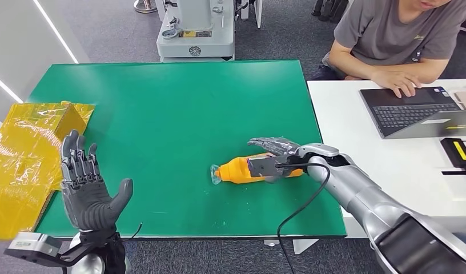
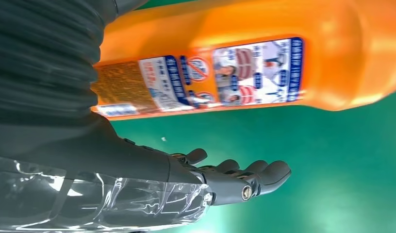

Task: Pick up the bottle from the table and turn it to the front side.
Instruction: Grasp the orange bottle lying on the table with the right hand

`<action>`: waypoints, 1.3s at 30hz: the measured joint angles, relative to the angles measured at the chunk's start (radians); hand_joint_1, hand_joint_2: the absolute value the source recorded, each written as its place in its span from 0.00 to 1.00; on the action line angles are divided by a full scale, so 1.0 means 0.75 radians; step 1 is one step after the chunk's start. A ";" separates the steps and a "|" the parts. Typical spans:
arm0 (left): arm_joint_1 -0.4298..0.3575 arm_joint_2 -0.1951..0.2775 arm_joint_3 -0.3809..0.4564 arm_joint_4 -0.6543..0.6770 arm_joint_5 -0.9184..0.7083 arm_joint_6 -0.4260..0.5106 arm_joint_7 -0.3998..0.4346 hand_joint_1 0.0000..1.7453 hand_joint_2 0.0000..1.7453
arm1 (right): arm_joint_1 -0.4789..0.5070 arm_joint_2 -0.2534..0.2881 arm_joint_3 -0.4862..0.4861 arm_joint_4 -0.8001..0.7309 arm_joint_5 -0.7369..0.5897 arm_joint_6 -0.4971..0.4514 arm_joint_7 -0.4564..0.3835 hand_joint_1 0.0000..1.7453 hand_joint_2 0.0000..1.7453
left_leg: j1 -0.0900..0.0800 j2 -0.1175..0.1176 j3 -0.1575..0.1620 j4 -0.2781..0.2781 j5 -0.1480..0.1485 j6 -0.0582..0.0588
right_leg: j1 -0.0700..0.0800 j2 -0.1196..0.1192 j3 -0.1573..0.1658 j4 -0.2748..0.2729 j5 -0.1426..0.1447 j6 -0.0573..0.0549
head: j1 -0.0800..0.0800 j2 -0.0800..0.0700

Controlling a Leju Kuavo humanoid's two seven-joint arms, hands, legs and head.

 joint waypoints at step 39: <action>0.060 -0.006 0.022 -0.001 -0.010 0.025 0.026 0.00 1.00 | -0.064 -0.039 0.087 0.214 0.086 0.142 0.145 0.00 1.00 | 0.000 -0.001 0.000 0.001 0.000 0.000 | 0.000 -0.002 0.001 -0.001 0.000 0.000 | 0.000 0.000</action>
